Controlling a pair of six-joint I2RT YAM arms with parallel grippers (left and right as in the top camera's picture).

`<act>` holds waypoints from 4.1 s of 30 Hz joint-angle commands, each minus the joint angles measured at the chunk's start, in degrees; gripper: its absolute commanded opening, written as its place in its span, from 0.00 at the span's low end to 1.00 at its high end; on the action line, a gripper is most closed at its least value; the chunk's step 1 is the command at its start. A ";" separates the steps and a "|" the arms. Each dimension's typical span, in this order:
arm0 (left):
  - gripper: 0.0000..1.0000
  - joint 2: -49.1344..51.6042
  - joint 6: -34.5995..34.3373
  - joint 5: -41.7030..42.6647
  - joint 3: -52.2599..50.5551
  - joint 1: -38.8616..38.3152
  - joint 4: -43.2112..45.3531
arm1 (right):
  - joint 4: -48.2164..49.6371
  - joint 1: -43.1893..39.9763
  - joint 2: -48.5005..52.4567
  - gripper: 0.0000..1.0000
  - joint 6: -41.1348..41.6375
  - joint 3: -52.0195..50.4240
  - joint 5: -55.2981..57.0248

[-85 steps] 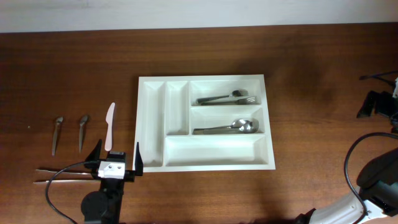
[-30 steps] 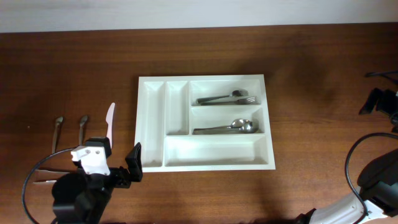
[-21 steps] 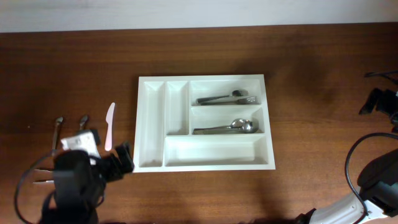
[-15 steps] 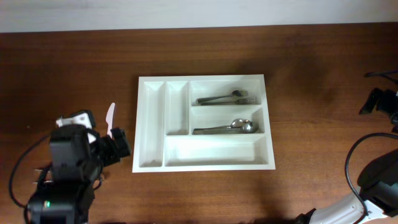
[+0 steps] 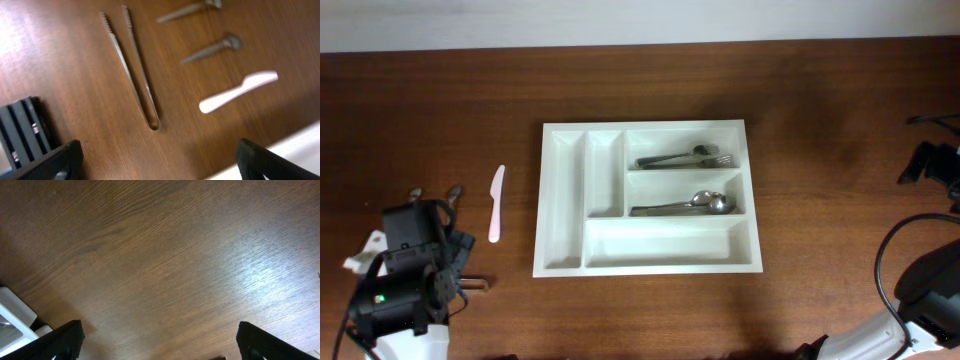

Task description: Pack container

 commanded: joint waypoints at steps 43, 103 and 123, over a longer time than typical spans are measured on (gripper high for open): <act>0.99 24.48 -21.31 3.76 8.55 13.57 -12.09 | 0.09 -0.31 -0.92 0.99 0.66 -0.17 -0.35; 0.99 35.39 1.27 11.32 -1.40 16.06 12.50 | 0.09 -0.31 -0.92 0.99 0.66 -0.17 -0.35; 0.99 35.34 11.80 11.37 -5.73 21.44 18.60 | 0.09 -0.31 -0.92 0.99 0.66 -0.17 -0.35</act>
